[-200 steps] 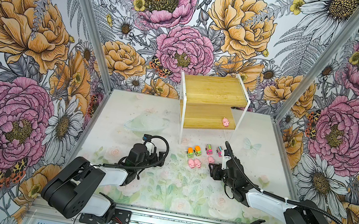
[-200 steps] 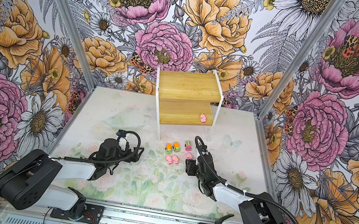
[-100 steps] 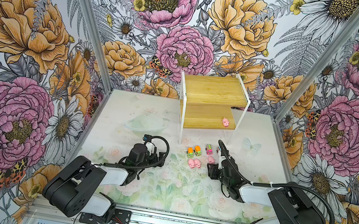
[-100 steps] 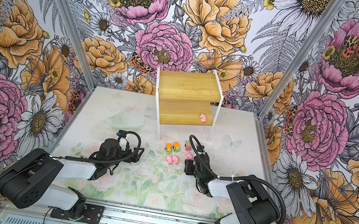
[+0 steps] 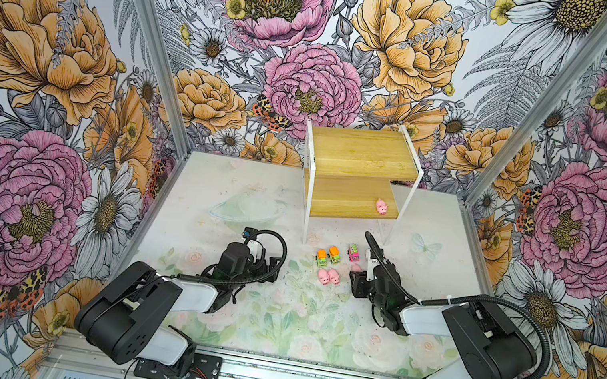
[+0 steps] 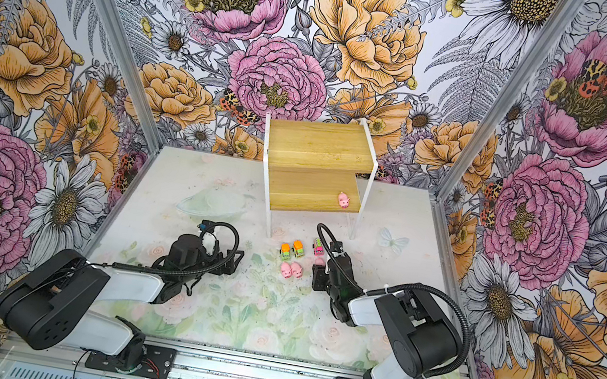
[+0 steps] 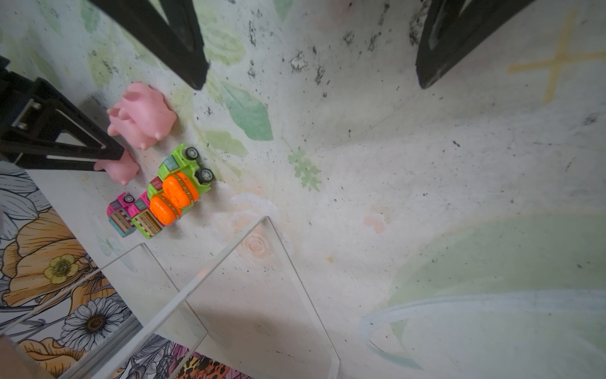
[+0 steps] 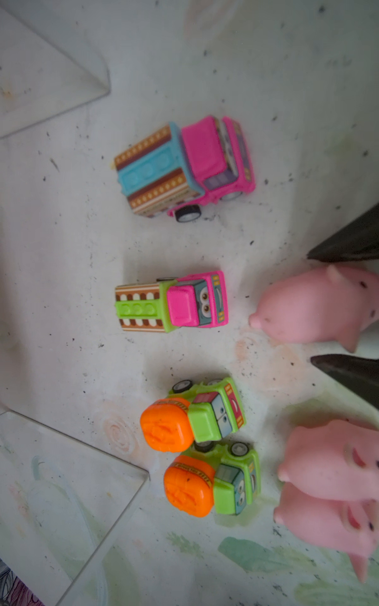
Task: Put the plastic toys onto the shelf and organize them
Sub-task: 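Move the right gripper back to the toys and grasp another pink pig, then carry the second pink pig with the right gripper to the lower shelf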
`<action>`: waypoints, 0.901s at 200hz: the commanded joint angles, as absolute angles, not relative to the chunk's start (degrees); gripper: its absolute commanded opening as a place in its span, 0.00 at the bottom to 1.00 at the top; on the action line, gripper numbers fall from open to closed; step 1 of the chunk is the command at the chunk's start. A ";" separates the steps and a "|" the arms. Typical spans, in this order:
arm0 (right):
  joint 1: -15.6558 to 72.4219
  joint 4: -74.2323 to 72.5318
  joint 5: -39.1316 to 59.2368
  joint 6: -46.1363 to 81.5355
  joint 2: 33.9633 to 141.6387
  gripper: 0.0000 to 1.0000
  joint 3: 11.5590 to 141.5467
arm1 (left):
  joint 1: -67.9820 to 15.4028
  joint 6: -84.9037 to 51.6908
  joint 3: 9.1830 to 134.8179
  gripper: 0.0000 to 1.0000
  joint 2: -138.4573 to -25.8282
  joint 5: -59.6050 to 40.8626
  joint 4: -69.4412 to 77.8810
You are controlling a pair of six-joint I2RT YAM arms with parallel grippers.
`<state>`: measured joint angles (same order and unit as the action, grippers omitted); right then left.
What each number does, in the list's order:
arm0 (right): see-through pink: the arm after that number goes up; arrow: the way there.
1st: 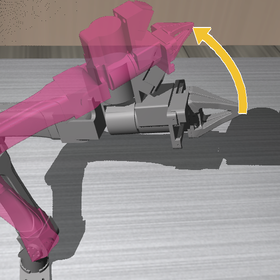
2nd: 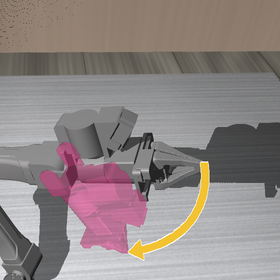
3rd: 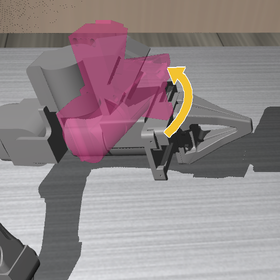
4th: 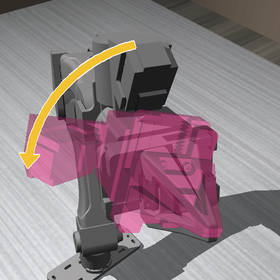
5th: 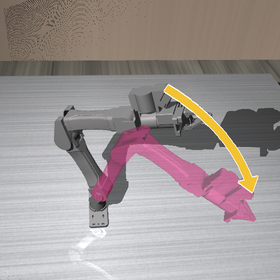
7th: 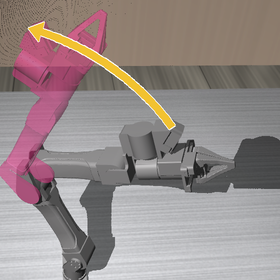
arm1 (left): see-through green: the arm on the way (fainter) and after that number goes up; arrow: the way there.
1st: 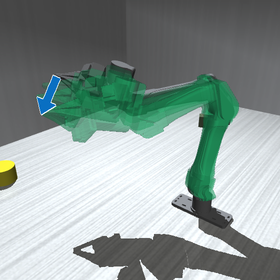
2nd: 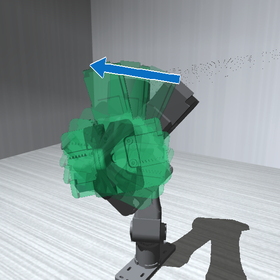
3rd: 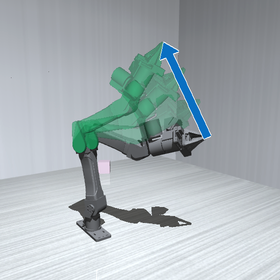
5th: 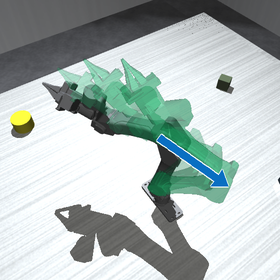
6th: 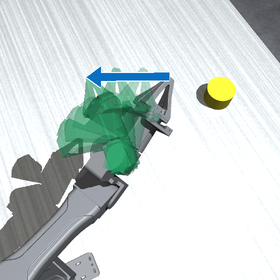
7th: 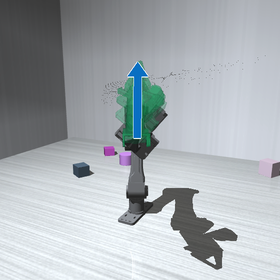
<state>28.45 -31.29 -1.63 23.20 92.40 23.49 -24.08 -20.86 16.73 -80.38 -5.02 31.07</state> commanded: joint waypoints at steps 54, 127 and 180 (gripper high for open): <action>28.13 -31.21 -0.24 22.49 92.27 0.28 23.14 | -23.47 -20.61 18.07 0.99 -81.04 -5.90 31.55; 28.84 -27.18 0.45 25.38 81.64 0.25 21.81 | -23.54 -20.48 18.10 0.99 -80.60 -6.72 31.55; 28.97 -14.27 -2.71 26.11 69.78 0.25 28.69 | -23.55 -21.22 17.68 0.99 -79.51 -7.76 31.60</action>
<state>28.58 -21.04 -0.40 25.26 73.78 23.59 -24.08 -20.88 16.88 -80.36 -5.80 31.09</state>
